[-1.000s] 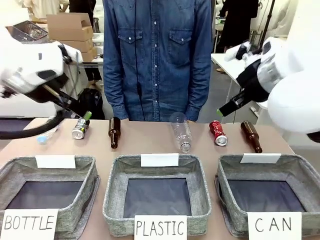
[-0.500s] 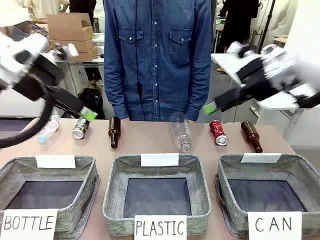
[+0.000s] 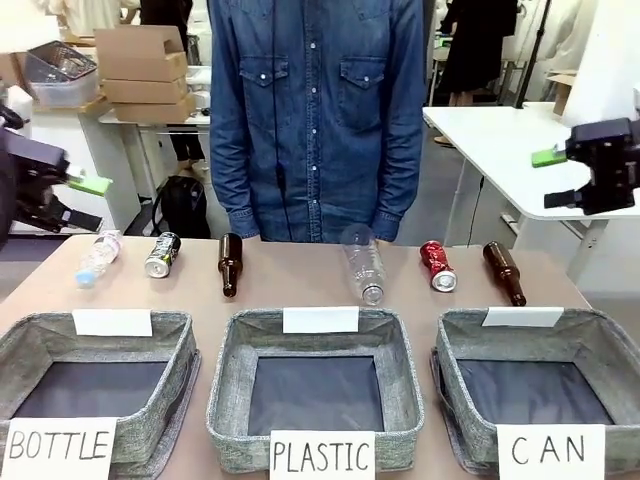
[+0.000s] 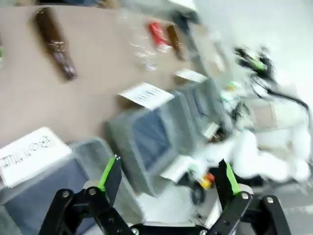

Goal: Sort the can waste into the basket.
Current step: Pick up the can waste from the table and place it in the right Fabric basket.

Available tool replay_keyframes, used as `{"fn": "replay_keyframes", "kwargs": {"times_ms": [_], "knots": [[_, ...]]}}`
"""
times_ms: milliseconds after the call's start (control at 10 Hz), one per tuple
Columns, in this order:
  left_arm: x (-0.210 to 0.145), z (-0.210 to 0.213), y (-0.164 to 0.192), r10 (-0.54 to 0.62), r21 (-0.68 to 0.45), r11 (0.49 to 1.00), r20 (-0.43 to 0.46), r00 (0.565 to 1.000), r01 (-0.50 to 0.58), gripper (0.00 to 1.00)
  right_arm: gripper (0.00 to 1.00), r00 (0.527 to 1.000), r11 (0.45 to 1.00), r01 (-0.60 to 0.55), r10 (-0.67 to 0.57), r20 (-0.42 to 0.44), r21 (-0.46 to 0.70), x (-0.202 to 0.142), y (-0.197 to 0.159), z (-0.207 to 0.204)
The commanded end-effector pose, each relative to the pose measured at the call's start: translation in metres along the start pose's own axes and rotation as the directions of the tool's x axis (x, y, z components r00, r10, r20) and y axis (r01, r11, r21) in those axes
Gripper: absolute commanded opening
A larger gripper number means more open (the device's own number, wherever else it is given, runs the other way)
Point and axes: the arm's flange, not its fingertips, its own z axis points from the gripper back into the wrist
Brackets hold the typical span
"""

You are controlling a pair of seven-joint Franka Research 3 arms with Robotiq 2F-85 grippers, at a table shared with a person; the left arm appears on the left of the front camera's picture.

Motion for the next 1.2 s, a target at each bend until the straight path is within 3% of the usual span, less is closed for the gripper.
{"fn": "replay_keyframes", "kwargs": {"times_ms": [0, 800, 900, 1000, 1100], "knots": [[-0.005, 0.005, -0.012, -0.038, -0.125, 0.992, -0.032, 0.999, 0.033, 1.00, 1.00, 0.985, 0.988, -0.151, 0.154, -0.083, 0.037, -0.010, 0.030, -0.013], [-0.005, 0.005, -0.012, -0.038, -0.125, 0.992, -0.032, 0.999, 0.033, 1.00, 1.00, 0.987, 0.992, -0.129, 0.130, -0.094, 0.011, -0.013, 0.031, -0.011], [-0.005, 0.005, -0.012, -0.038, -0.125, 0.992, -0.032, 0.999, 0.033, 1.00, 1.00, 0.981, 0.965, -0.159, 0.131, -0.143, -0.208, 0.002, 0.037, -0.030], [-0.005, 0.005, -0.012, -0.038, -0.125, 0.992, -0.032, 0.999, 0.033, 1.00, 1.00, 0.948, 0.888, -0.279, 0.195, -0.252, -0.364, 0.014, 0.042, -0.049], [-0.005, 0.005, -0.012, -0.038, -0.125, 0.992, -0.032, 0.999, 0.033, 1.00, 1.00, 0.933, 0.778, -0.340, 0.207, -0.295, -0.528, 0.020, 0.042, -0.062]]}}
